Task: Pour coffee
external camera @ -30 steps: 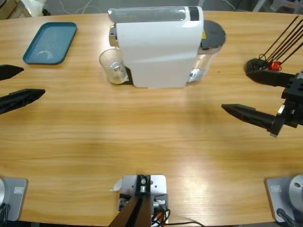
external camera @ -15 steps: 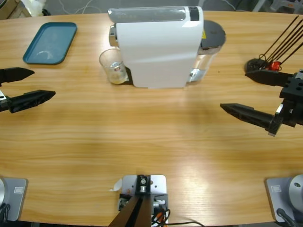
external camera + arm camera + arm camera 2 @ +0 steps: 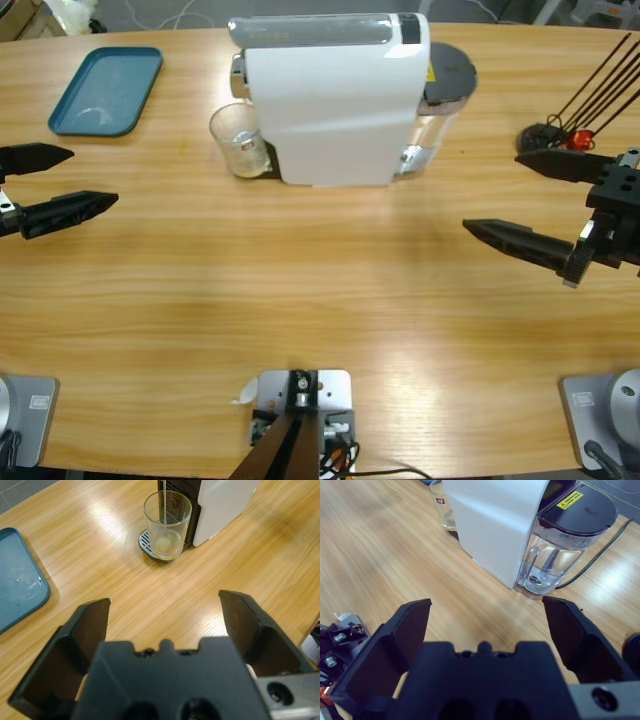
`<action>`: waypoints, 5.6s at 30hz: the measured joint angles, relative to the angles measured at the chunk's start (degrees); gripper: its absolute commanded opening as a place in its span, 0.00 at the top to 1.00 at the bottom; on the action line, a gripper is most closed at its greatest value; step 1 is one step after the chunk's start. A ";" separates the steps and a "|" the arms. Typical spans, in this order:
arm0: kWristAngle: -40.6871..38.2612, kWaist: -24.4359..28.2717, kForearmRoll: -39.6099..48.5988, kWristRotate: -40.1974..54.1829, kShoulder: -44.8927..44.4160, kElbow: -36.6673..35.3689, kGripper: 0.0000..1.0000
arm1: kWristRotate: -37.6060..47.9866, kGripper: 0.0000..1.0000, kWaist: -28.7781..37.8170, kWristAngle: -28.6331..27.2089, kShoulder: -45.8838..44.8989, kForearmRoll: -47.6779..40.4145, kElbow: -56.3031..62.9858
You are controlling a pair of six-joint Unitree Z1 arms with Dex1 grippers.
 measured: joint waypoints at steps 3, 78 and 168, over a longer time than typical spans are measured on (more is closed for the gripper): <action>0.00 0.00 0.00 0.00 0.00 0.00 0.06 | 0.00 0.00 0.00 0.00 0.12 0.00 0.00; -0.95 0.00 0.00 0.00 0.66 0.00 0.10 | -0.88 0.00 0.00 0.38 0.86 2.57 -0.02; -6.81 -0.28 -29.57 10.32 43.67 -9.04 0.03 | -1.71 0.00 0.00 1.06 1.59 2.84 -0.22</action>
